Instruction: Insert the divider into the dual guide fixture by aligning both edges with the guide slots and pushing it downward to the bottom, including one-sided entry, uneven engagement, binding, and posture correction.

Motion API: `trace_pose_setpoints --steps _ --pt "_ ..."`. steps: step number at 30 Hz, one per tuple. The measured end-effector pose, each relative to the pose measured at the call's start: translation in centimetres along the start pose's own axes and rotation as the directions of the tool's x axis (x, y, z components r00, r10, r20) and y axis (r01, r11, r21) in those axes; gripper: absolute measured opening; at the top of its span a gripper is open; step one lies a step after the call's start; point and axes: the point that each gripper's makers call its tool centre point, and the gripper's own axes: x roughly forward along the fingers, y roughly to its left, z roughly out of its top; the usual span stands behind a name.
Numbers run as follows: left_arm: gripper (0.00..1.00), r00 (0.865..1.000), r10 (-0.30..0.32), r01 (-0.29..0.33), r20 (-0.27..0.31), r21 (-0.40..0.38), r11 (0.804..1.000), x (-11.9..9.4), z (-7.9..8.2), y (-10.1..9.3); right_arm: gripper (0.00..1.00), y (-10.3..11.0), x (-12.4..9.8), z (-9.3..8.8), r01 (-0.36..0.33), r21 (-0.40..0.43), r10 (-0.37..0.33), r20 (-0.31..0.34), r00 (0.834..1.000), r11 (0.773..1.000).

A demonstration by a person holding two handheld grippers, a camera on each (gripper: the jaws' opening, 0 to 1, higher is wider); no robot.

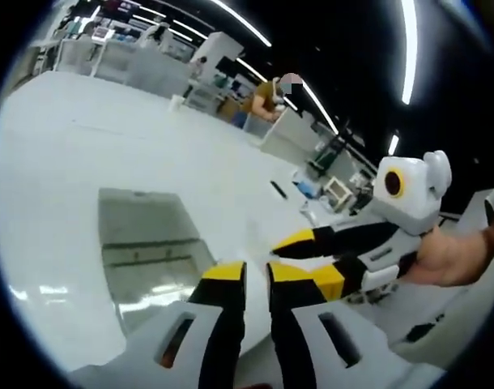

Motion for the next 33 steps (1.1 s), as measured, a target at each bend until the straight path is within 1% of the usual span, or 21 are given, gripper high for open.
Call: trace_pose_setpoints --steps 5,10,12,25,28,33 --pt "0.03 1.000 -0.007 0.007 0.013 -0.030 1.000 -0.05 0.27 -0.06 0.27 0.02 0.05 -0.02 -0.003 0.001 0.003 -0.001 1.000 1.000" --pt "0.02 1.000 -0.011 0.011 0.015 -0.035 0.999 -0.08 0.32 -0.16 0.27 0.06 0.01 -0.01 -0.002 0.003 0.002 0.001 1.000 1.000" --pt "0.02 1.000 -0.014 0.015 0.015 -0.056 0.998 -0.05 0.32 -0.20 0.27 0.02 0.01 -0.03 -0.001 0.004 0.001 0.001 1.000 1.000" --pt "0.01 1.000 -0.020 0.020 0.015 -0.064 0.998 0.03 0.24 -0.44 0.27 0.12 -0.10 -0.02 0.002 0.009 -0.002 0.003 1.000 1.000" --pt "0.01 0.999 -0.027 0.029 0.022 -0.067 0.997 0.02 0.30 -0.58 0.27 0.17 -0.08 -0.07 0.003 0.012 -0.003 0.003 1.000 1.000" --pt "0.00 0.998 -0.044 0.048 0.035 -0.114 0.992 -0.09 0.46 -0.61 0.28 0.18 -0.06 0.04 0.002 0.012 -0.002 0.006 1.000 1.000"
